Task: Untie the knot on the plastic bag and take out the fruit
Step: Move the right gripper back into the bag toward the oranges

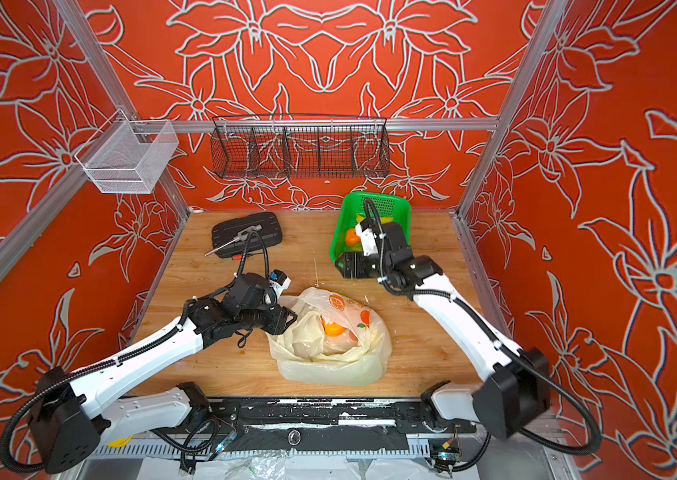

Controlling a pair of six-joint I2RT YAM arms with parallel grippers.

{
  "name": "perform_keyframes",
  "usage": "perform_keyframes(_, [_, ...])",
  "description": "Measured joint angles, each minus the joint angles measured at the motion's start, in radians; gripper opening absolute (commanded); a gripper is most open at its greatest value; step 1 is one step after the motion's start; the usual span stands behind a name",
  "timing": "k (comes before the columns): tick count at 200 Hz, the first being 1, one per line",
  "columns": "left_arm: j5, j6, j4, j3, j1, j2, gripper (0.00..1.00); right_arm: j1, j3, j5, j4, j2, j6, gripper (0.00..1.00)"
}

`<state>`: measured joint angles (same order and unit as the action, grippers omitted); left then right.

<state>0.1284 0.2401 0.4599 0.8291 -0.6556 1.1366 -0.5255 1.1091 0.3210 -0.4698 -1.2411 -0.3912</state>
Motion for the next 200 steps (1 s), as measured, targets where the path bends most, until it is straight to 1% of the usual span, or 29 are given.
perform_keyframes(18, [0.005, 0.0, -0.007, -0.003, -0.003, 0.006, 0.57, -0.101, -0.097, 0.0, -0.009, 0.086, -0.002, 0.73])
perform_keyframes(39, [0.006, -0.001, -0.011, -0.006, -0.006, 0.016, 0.57, -0.187, -0.176, -0.002, -0.011, 0.14, -0.006, 0.72])
perform_keyframes(60, [0.005, -0.003, -0.014, -0.007, -0.006, 0.024, 0.58, -0.257, -0.252, -0.006, -0.003, 0.161, -0.006, 0.72])
perform_keyframes(84, [0.006, -0.005, -0.025, -0.013, -0.006, 0.024, 0.58, -0.318, -0.325, -0.006, 0.011, 0.151, -0.013, 0.7])
perform_keyframes(119, [0.007, -0.005, -0.028, -0.031, -0.006, 0.024, 0.58, -0.356, -0.343, -0.013, 0.02, 0.082, -0.008, 0.71])
perform_keyframes(132, [0.009, -0.004, -0.028, -0.037, -0.006, 0.023, 0.58, -0.361, -0.34, -0.036, 0.022, 0.039, -0.001, 0.74])
perform_keyframes(152, [0.017, -0.004, -0.031, -0.048, -0.006, 0.02, 0.58, -0.362, -0.325, -0.105, 0.022, -0.041, 0.015, 0.79])
perform_keyframes(172, [0.027, -0.003, -0.04, -0.063, -0.006, 0.011, 0.58, -0.362, -0.296, -0.198, 0.017, -0.111, 0.026, 0.84])
perform_keyframes(200, [0.027, 0.003, -0.045, -0.082, -0.006, -0.005, 0.58, -0.362, -0.267, -0.299, 0.027, -0.135, 0.04, 0.88])
